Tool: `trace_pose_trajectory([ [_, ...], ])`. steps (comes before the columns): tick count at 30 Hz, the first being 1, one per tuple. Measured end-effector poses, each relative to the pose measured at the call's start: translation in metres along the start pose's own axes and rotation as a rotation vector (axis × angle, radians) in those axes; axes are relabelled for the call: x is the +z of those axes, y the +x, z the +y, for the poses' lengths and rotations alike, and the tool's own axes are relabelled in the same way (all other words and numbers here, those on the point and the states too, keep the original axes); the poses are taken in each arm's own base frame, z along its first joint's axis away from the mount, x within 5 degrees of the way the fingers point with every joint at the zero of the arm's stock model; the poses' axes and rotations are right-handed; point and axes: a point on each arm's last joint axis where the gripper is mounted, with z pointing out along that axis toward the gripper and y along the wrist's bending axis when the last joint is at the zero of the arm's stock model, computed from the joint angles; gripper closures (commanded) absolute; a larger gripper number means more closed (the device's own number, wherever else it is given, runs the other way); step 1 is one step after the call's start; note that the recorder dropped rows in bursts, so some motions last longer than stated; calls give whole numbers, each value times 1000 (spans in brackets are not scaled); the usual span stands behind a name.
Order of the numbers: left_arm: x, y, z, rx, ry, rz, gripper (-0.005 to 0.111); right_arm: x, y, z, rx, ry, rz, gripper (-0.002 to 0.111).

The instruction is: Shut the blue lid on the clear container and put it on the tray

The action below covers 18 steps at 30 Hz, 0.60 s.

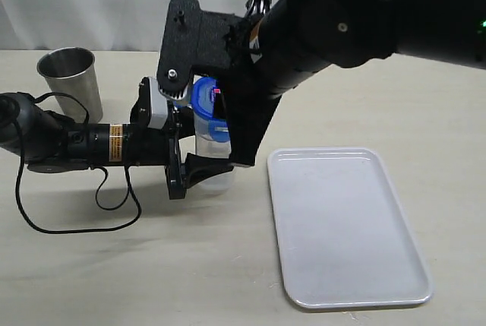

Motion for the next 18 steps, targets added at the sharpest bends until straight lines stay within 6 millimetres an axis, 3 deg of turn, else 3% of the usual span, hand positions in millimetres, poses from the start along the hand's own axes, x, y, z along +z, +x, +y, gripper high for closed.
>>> trace_pose_trajectory([
  [6,0,1,0,5,4,9,107,27,5,8,-27,-47,77,72],
  [18,-1,3,3,-20,-29,27,107,43,7,5,-77,1,116,72],
])
